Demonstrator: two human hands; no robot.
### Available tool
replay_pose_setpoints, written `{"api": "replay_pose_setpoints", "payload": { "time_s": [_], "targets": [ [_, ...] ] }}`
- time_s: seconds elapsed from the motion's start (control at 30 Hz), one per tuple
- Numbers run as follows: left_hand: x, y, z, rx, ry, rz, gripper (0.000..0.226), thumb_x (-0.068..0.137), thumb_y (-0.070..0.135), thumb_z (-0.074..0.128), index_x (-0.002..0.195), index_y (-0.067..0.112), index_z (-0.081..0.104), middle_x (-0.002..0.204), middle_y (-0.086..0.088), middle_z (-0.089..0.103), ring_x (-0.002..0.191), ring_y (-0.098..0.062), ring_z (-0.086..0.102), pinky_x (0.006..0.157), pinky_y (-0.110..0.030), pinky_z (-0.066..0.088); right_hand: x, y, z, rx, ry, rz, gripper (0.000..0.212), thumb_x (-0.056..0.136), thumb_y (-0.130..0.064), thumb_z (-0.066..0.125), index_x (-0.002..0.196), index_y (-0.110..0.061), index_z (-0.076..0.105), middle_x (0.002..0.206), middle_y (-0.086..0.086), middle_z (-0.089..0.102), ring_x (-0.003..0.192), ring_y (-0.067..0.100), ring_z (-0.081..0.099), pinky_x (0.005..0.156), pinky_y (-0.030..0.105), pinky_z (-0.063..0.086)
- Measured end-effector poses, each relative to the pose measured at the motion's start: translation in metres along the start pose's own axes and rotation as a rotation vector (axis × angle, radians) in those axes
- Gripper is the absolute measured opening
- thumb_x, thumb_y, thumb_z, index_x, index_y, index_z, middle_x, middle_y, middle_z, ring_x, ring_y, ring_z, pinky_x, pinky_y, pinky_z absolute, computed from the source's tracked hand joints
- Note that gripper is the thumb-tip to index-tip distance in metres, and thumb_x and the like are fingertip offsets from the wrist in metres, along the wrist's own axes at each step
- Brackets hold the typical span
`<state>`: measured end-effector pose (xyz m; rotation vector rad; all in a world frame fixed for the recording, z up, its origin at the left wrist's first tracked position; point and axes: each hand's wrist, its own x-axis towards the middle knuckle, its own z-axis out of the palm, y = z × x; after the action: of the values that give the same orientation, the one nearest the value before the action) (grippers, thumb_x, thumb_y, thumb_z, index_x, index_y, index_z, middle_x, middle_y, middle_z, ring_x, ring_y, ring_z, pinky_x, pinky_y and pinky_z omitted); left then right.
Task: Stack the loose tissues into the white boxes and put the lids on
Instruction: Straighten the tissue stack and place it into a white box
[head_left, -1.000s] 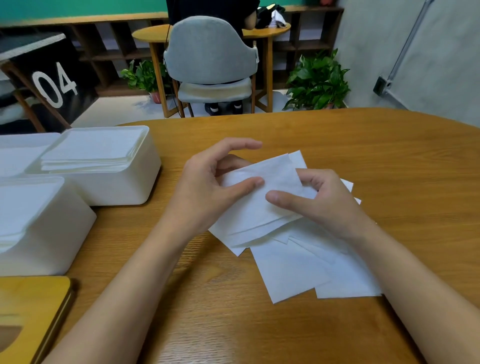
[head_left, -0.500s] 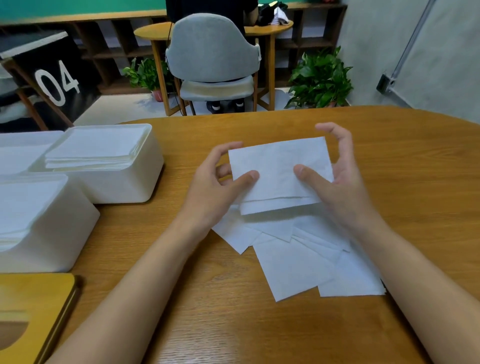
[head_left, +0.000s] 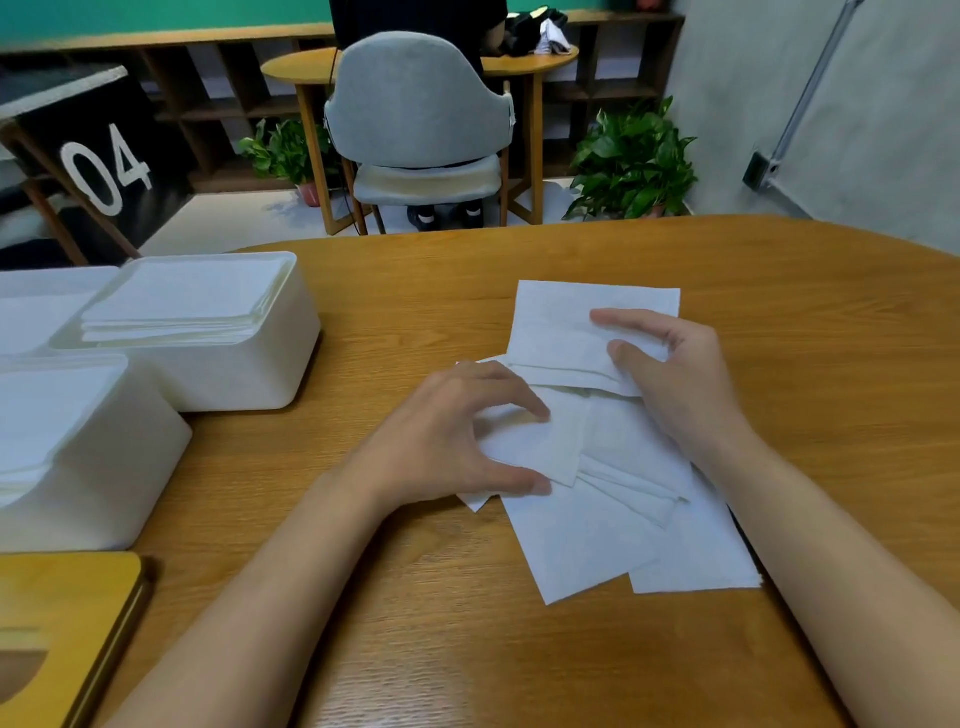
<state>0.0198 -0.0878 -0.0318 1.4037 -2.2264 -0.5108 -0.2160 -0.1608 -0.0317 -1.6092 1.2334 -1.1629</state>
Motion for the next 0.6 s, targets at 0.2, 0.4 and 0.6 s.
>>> {"api": "replay_pose_setpoints", "payload": {
  "time_s": [0.2, 0.4, 0.6],
  "targets": [
    [0.000, 0.004, 0.008, 0.016, 0.104, 0.060, 0.017, 0.089, 0.030, 0.081, 0.106, 0.027, 0.082, 0.112, 0.018, 0.075, 0.112, 0.001, 0.065, 0.096, -0.035, 0.054, 0.001, 0.002, 0.001, -0.019, -0.010, -0.028, 0.036, 0.100, 0.002, 0.060, 0.119, -0.022, 0.078, 0.116, -0.029, 0.069, 0.106, -0.025, 0.057, 0.087, -0.004, 0.039],
    [0.000, 0.005, 0.001, -0.040, 0.217, 0.029, 0.015, 0.097, 0.016, 0.073, 0.108, 0.020, 0.082, 0.105, 0.018, 0.078, 0.103, 0.007, 0.069, 0.089, -0.022, 0.054, 0.000, 0.000, 0.000, -0.023, -0.041, -0.069, 0.033, 0.101, 0.000, 0.060, 0.120, -0.021, 0.077, 0.121, -0.023, 0.072, 0.113, -0.019, 0.058, 0.093, -0.001, 0.040],
    [0.001, 0.009, -0.011, -0.246, 0.396, -0.017, 0.015, 0.098, 0.021, 0.074, 0.112, 0.022, 0.081, 0.103, 0.015, 0.076, 0.101, -0.009, 0.070, 0.082, -0.019, 0.048, -0.013, -0.016, 0.001, 0.028, -0.285, -0.200, 0.035, 0.092, -0.038, 0.075, 0.122, -0.020, 0.077, 0.121, -0.013, 0.076, 0.121, 0.001, 0.066, 0.097, 0.014, 0.049]
  ]
}}
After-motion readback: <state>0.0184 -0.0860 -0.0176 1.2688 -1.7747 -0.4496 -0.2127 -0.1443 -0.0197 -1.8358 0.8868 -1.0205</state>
